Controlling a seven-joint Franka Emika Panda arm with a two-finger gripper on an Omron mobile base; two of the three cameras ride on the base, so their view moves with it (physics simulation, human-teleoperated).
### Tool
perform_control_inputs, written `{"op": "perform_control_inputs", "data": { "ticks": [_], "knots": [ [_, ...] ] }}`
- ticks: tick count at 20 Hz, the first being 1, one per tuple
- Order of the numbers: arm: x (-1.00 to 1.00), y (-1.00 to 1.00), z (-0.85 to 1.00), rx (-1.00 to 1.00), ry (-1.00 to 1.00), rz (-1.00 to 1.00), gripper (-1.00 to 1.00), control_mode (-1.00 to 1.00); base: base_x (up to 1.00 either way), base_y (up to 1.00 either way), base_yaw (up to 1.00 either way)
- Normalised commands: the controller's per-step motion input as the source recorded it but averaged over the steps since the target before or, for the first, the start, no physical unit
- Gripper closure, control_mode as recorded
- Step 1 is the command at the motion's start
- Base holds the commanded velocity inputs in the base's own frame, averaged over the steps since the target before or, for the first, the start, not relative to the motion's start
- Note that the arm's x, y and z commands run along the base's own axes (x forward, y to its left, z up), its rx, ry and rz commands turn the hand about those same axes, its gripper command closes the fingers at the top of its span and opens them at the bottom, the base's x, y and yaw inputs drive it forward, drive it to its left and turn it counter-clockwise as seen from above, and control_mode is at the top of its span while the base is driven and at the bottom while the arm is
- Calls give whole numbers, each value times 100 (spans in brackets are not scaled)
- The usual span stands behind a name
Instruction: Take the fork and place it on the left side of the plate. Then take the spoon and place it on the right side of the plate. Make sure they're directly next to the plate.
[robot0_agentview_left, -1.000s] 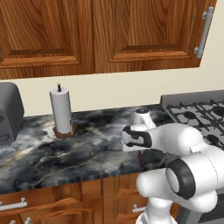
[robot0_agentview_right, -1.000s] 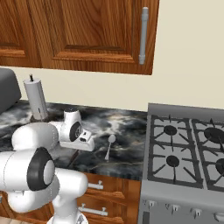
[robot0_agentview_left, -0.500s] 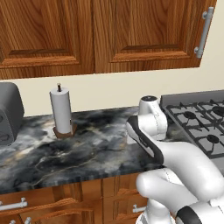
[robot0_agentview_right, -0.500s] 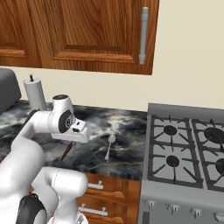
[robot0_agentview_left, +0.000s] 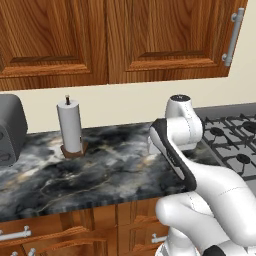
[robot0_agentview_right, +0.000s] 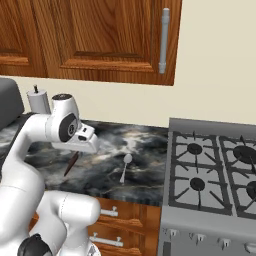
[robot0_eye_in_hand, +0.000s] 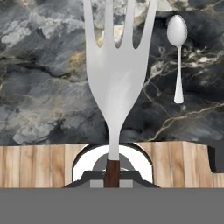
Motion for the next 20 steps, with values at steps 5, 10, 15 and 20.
{"op": "perform_control_inputs", "data": {
  "ticks": [5,10,15,20],
  "knots": [
    [3,0,0,0,0,0,100,-100,0,0,0],
    [0,0,0,0,0,0,100,-100,0,0,0],
    [0,0,0,0,0,0,100,-100,0,0,0],
    [0,0,0,0,0,0,100,-100,0,0,0]
  ]
}}
